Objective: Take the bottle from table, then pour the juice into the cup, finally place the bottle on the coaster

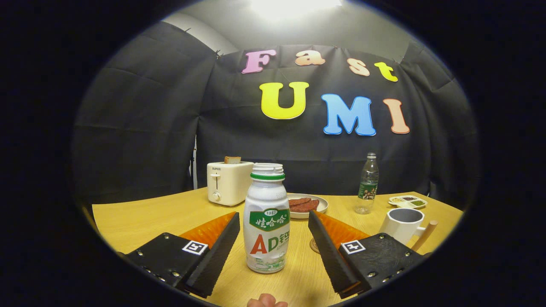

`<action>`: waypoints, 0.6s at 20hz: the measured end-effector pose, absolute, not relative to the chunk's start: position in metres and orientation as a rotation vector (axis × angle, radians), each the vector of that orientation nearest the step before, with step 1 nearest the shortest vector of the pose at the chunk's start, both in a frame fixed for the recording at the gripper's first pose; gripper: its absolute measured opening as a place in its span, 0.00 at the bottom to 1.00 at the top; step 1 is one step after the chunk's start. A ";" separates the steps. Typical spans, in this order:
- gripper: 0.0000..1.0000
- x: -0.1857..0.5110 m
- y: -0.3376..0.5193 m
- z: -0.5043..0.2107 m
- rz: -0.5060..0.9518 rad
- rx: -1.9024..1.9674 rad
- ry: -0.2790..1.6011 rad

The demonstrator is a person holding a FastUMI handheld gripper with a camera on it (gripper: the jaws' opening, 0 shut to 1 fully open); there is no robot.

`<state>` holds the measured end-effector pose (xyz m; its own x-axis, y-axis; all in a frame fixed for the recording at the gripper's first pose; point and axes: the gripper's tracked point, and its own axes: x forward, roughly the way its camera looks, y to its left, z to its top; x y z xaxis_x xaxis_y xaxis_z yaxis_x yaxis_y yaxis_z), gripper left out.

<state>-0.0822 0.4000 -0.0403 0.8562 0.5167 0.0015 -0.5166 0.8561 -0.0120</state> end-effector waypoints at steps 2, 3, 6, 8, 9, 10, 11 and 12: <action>0.98 -0.076 0.411 -0.044 0.567 0.004 0.001; 0.98 -0.073 0.414 -0.044 0.573 0.008 0.001; 0.98 -0.063 0.421 -0.054 0.572 -0.007 0.031; 0.71 -0.063 0.422 -0.053 0.567 -0.007 0.046; 0.71 -0.062 0.413 -0.053 0.534 -0.014 0.053; 0.68 -0.065 0.404 -0.053 0.507 -0.014 0.056; 0.68 -0.066 0.398 -0.049 0.488 0.006 0.055; 0.68 -0.067 0.392 -0.047 0.474 0.040 0.055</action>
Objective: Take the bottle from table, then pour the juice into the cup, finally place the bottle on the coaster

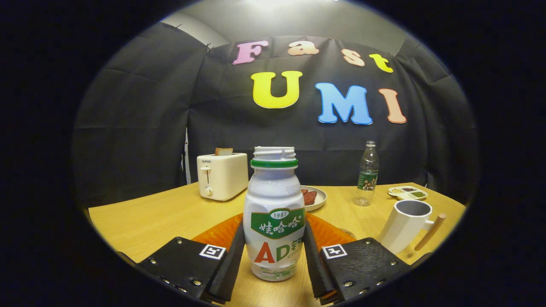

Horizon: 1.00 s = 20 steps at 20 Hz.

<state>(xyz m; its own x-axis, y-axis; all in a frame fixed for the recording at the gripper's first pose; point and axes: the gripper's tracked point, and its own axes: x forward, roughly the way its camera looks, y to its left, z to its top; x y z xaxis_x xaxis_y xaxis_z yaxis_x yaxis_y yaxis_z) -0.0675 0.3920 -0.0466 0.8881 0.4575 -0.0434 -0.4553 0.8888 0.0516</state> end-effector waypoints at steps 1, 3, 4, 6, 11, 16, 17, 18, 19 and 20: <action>0.68 -0.068 0.385 -0.042 0.459 0.080 0.059; 0.67 -0.069 0.368 -0.031 0.433 0.167 0.064; 0.67 -0.069 0.359 -0.027 0.422 0.215 0.064; 0.67 -0.065 0.343 -0.018 0.407 0.309 0.062; 0.67 -0.047 0.328 -0.016 0.396 0.518 0.113; 0.67 -0.036 0.325 -0.025 0.396 0.605 0.177; 0.67 -0.035 0.325 -0.026 0.396 0.628 0.189; 0.67 -0.033 0.324 -0.027 0.397 0.660 0.199; 0.67 -0.032 0.323 -0.028 0.394 0.698 0.208; 0.67 -0.032 0.320 -0.030 0.388 0.740 0.220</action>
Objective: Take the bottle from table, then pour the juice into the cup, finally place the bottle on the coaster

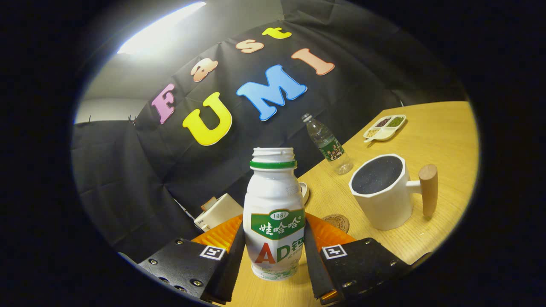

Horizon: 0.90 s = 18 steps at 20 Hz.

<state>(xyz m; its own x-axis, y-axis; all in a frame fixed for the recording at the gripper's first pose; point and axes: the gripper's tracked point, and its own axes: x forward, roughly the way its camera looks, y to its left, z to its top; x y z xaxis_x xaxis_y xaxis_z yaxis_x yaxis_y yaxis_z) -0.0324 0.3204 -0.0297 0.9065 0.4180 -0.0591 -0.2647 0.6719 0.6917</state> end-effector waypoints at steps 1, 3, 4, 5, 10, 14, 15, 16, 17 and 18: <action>0.67 -0.029 0.324 -0.032 0.392 0.774 0.235; 0.67 -0.023 0.323 -0.035 0.392 0.827 0.247; 0.66 -0.022 0.322 -0.035 0.394 0.854 0.249; 0.66 -0.022 0.322 -0.034 0.399 0.886 0.249; 0.66 -0.017 0.320 -0.033 0.413 1.082 0.261; 0.66 -0.016 0.315 -0.027 0.425 1.209 0.247; 0.66 -0.015 0.314 -0.027 0.423 1.230 0.246; 0.66 -0.015 0.312 -0.026 0.423 1.245 0.242; 0.66 -0.015 0.312 -0.026 0.426 1.256 0.241; 0.66 -0.014 0.312 -0.025 0.424 1.265 0.242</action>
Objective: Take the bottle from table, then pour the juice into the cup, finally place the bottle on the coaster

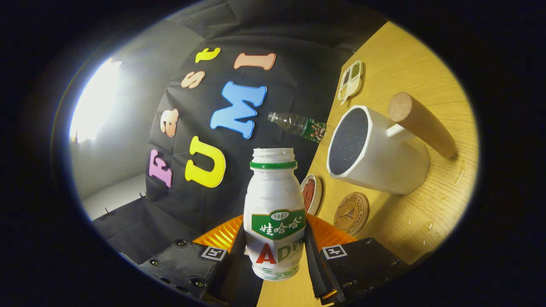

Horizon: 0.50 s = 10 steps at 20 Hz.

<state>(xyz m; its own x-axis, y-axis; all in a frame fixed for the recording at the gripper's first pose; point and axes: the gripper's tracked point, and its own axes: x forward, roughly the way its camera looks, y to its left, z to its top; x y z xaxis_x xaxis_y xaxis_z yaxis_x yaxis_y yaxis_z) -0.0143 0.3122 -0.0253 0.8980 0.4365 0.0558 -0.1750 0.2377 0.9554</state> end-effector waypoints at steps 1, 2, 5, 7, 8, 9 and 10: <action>0.66 -0.014 0.312 -0.026 0.424 1.275 0.242; 0.66 -0.013 0.310 -0.025 0.422 1.289 0.242; 0.66 -0.013 0.309 -0.016 0.433 1.367 0.227; 0.66 -0.013 0.308 -0.015 0.427 1.414 0.233; 0.66 -0.014 0.309 -0.014 0.421 1.430 0.239; 0.66 -0.014 0.308 -0.012 0.416 1.445 0.238; 0.66 -0.014 0.307 -0.012 0.412 1.463 0.237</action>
